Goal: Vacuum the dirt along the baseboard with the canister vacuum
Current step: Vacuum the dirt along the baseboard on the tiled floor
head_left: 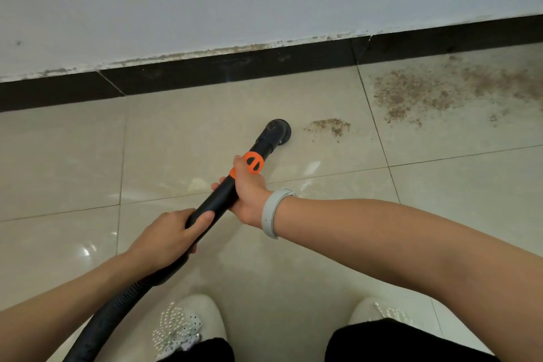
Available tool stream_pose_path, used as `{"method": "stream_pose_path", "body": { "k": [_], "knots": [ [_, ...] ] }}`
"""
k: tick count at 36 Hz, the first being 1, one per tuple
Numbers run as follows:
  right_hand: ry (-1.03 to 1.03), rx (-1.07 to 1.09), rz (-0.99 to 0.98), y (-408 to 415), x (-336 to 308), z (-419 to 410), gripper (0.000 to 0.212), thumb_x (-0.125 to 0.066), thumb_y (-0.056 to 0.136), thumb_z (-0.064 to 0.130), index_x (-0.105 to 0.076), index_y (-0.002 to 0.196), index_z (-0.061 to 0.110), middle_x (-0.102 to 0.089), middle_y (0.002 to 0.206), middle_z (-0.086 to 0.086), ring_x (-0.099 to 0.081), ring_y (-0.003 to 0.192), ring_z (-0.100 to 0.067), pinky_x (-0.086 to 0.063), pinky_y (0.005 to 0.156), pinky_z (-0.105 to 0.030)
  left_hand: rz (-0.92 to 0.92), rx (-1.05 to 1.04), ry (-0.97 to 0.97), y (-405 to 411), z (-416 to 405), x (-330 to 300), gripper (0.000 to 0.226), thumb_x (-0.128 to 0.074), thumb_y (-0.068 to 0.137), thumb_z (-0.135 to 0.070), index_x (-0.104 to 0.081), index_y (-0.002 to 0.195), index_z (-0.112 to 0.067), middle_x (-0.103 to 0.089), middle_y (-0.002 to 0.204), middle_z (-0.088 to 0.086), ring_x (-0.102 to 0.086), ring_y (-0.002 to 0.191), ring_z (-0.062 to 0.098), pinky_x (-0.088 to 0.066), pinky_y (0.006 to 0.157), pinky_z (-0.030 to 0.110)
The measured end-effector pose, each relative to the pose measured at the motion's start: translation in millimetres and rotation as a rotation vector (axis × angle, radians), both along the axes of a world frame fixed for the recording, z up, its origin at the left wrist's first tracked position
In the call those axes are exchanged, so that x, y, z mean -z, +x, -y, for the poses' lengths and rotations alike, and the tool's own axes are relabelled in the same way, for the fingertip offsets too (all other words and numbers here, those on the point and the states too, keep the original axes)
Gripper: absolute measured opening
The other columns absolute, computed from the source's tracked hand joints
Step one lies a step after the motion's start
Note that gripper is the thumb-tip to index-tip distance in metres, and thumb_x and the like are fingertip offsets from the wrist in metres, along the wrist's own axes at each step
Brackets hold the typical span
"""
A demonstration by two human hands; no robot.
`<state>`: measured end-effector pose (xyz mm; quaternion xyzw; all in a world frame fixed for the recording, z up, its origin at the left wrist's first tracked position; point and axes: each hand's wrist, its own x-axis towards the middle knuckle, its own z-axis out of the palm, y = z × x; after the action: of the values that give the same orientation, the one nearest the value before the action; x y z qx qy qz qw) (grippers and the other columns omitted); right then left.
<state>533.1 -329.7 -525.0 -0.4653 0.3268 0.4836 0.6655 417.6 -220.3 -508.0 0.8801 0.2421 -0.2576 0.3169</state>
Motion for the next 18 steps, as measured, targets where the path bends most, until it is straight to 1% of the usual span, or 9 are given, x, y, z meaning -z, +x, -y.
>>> {"method": "stream_pose_path", "body": {
  "k": [3,7,10,13,18],
  "knots": [
    [-0.022,0.031,0.017,10.6,-0.4,12.9,0.029,-0.053,0.097,0.039,-0.047,0.102,0.011,-0.057,0.085,-0.008,-0.063,0.072,-0.021,-0.054,0.078,-0.039,0.010,0.012,-0.031,12.8,10.0,2.3,0.046,-0.040,0.095,-0.053,-0.059,0.075,-0.016,-0.069,0.059,-0.003,-0.062,0.050,0.012,-0.054,0.065,0.035],
    [-0.065,0.088,0.044,26.8,-0.7,30.6,0.028,-0.053,0.097,0.039,-0.046,0.089,0.012,-0.056,0.084,-0.009,-0.062,0.071,-0.022,-0.054,0.080,-0.041,0.026,0.026,-0.097,33.1,26.3,7.1,0.048,-0.040,0.095,-0.055,-0.059,0.079,-0.013,-0.069,0.061,-0.002,-0.062,0.046,0.016,-0.052,0.059,0.032],
    [-0.093,0.117,0.062,38.9,-2.0,40.9,0.029,-0.053,0.097,0.039,-0.045,0.089,0.012,-0.055,0.084,-0.009,-0.062,0.070,-0.022,-0.055,0.083,-0.043,0.036,0.032,-0.130,48.9,34.8,10.5,0.050,-0.041,0.095,-0.055,-0.060,0.082,-0.010,-0.069,0.061,0.000,-0.064,0.048,0.021,-0.052,0.056,0.032],
    [-0.112,0.164,0.069,49.9,-2.9,49.9,0.030,-0.053,0.097,0.038,-0.046,0.088,0.011,-0.054,0.086,-0.009,-0.061,0.070,-0.022,-0.054,0.086,-0.043,0.045,0.051,-0.139,63.9,42.3,12.6,0.052,-0.040,0.094,-0.057,-0.059,0.080,-0.010,-0.069,0.061,0.001,-0.060,0.042,0.016,-0.051,0.052,0.028],
    [-0.130,0.220,0.053,56.8,0.7,63.8,0.030,-0.054,0.096,0.038,-0.046,0.086,0.011,-0.054,0.084,-0.009,-0.060,0.069,-0.022,-0.054,0.087,-0.043,0.052,0.102,-0.127,73.3,55.0,16.7,0.051,-0.040,0.095,-0.056,-0.058,0.079,-0.011,-0.069,0.061,0.000,-0.057,0.039,0.013,-0.052,0.056,0.030]
  ]
}}
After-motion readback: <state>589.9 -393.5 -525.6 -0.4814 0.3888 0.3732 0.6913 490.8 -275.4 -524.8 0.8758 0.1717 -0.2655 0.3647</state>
